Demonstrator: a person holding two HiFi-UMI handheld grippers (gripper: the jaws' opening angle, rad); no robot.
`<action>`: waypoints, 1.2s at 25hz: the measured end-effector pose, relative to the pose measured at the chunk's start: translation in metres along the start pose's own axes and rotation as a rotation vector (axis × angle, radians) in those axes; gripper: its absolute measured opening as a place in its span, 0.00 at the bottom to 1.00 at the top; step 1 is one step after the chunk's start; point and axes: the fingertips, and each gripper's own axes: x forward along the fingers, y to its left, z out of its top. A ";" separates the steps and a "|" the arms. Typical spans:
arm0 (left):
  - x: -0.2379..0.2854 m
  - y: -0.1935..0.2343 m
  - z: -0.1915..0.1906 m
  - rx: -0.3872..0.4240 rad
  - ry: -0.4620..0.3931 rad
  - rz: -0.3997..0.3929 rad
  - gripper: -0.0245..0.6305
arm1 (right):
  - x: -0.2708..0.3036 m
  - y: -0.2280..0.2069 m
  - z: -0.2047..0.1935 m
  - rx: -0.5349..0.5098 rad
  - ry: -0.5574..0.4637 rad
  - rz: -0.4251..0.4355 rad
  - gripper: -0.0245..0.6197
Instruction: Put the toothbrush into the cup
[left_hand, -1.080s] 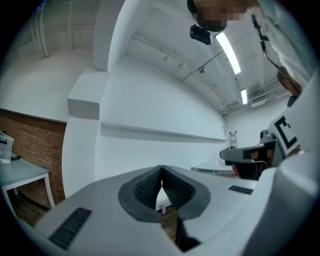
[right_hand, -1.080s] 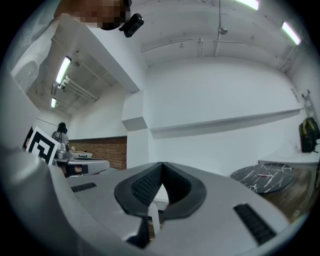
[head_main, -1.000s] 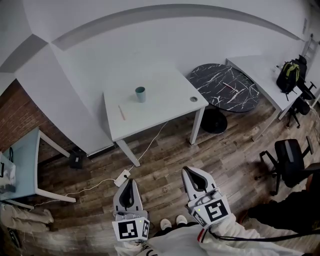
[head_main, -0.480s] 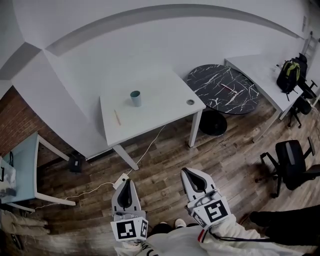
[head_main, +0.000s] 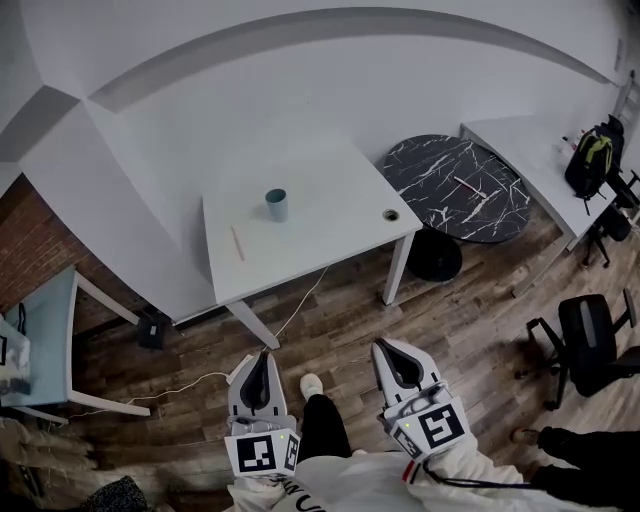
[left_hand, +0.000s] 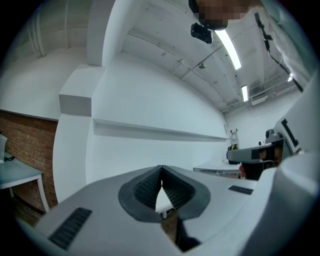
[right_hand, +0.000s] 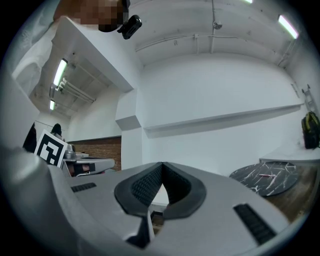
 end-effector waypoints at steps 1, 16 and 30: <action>0.008 0.004 -0.002 0.002 -0.001 -0.003 0.05 | 0.008 -0.003 -0.003 0.000 0.000 -0.003 0.04; 0.174 0.136 -0.018 -0.016 0.017 0.016 0.05 | 0.236 -0.020 -0.015 -0.027 0.015 0.041 0.04; 0.292 0.249 -0.026 -0.035 0.039 0.065 0.05 | 0.404 -0.032 -0.021 -0.017 0.034 0.064 0.04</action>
